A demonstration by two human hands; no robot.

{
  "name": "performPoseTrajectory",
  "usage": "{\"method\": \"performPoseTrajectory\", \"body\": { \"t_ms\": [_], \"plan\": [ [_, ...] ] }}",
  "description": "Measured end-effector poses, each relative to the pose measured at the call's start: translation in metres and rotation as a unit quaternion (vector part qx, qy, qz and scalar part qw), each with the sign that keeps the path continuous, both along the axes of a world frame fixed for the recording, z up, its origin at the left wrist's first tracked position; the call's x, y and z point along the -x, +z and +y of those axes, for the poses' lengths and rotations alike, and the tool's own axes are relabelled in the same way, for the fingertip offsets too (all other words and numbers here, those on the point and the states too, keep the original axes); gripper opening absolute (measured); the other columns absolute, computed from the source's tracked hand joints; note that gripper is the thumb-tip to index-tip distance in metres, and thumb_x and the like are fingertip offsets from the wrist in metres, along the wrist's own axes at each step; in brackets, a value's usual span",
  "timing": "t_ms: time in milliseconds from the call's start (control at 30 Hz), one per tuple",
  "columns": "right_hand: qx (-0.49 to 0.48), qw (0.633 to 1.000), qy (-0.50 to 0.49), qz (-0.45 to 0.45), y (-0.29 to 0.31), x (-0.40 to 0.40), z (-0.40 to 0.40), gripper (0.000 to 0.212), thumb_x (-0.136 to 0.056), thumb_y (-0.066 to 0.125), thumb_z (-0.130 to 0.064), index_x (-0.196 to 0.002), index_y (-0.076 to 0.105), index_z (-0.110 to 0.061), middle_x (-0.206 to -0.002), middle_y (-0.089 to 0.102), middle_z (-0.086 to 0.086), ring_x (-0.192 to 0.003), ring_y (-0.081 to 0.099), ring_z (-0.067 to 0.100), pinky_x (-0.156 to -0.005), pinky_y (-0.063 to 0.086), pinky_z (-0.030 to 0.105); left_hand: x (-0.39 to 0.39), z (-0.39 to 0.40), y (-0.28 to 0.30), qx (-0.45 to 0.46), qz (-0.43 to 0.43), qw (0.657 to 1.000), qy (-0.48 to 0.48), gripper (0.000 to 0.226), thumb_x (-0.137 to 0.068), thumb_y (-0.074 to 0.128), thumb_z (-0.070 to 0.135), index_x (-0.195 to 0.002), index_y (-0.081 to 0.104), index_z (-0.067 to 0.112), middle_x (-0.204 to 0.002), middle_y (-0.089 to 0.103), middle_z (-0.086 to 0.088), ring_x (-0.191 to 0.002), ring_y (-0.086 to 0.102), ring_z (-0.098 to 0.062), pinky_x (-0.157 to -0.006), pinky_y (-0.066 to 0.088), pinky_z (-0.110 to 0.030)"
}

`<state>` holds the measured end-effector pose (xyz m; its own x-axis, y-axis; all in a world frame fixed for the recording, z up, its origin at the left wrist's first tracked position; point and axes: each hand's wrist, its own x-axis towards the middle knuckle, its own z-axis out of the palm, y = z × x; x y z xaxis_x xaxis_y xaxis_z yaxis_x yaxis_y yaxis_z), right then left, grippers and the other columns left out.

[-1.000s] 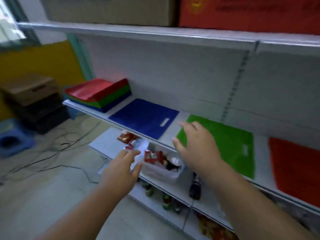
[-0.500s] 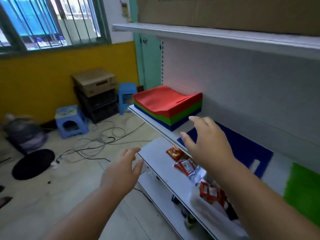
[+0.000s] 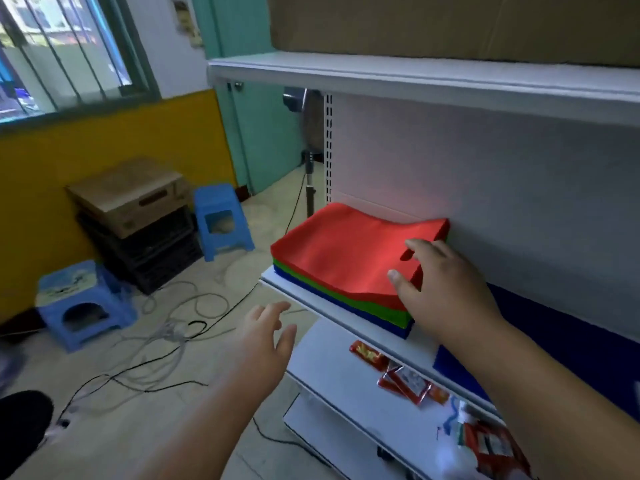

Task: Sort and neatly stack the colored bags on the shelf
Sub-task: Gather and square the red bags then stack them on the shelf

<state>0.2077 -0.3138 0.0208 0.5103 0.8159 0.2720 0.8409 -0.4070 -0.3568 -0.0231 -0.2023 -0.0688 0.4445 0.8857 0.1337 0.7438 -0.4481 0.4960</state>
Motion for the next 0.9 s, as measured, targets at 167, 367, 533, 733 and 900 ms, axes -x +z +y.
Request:
{"method": "performPoseTrajectory", "body": {
  "t_ms": [167, 367, 533, 733, 900],
  "plan": [
    [0.046, 0.989, -0.141, 0.013, -0.017, 0.025, 0.022, 0.055, -0.094, 0.049, -0.052, -0.141, 0.043, -0.025, -0.136, 0.055, 0.0, -0.117, 0.052, 0.022, -0.095, 0.045, 0.036, -0.007, 0.091, -0.003, -0.005, 0.02, 0.994, -0.108, 0.036, -0.097, 0.045, 0.046, -0.133, 0.046, 0.04, -0.107, 0.053, 0.016, -0.077, 0.052, -0.004, -0.058, 0.039, -0.024],
    [0.104, 0.968, -0.227, -0.024, -0.027, 0.051, 0.039, 0.053, -0.094, 0.045, -0.051, -0.139, 0.044, -0.023, -0.119, 0.064, -0.001, -0.108, 0.053, 0.024, -0.085, 0.045, 0.036, -0.014, 0.147, -0.001, 0.031, 0.011, 0.982, -0.188, 0.04, -0.097, 0.046, 0.044, -0.136, 0.04, 0.04, -0.1, 0.052, 0.015, -0.07, 0.054, -0.003, -0.052, 0.043, -0.024],
    [0.136, 0.954, -0.264, -0.043, -0.034, 0.059, 0.046, 0.051, -0.095, 0.045, -0.05, -0.138, 0.046, -0.023, -0.113, 0.066, 0.0, -0.106, 0.053, 0.026, -0.08, 0.04, 0.034, -0.027, 0.174, -0.005, 0.058, 0.026, 0.98, -0.19, 0.054, -0.097, 0.047, 0.041, -0.147, 0.029, 0.039, -0.098, 0.052, 0.012, -0.071, 0.052, -0.004, -0.052, 0.036, -0.023],
    [0.074, 0.957, -0.28, -0.024, -0.043, 0.061, 0.046, 0.046, -0.095, 0.048, -0.048, -0.132, 0.053, -0.02, -0.104, 0.068, -0.002, -0.096, 0.054, 0.023, -0.079, 0.043, 0.036, -0.023, 0.188, -0.007, 0.062, 0.049, 0.982, -0.174, 0.043, -0.097, 0.045, 0.039, -0.141, 0.041, 0.038, -0.1, 0.046, 0.009, -0.071, 0.054, -0.007, -0.054, 0.043, -0.025],
    [0.02, 0.96, -0.281, -0.003, -0.048, 0.069, 0.048, 0.036, -0.092, 0.057, -0.041, -0.118, 0.064, -0.017, -0.087, 0.066, -0.002, -0.083, 0.055, 0.021, -0.073, 0.046, 0.037, -0.021, 0.198, -0.008, 0.053, -0.014, 0.985, -0.165, 0.027, -0.096, 0.052, 0.033, -0.121, 0.061, 0.034, -0.116, 0.043, 0.005, -0.077, 0.057, -0.014, -0.06, 0.039, -0.022]
  ]
}}
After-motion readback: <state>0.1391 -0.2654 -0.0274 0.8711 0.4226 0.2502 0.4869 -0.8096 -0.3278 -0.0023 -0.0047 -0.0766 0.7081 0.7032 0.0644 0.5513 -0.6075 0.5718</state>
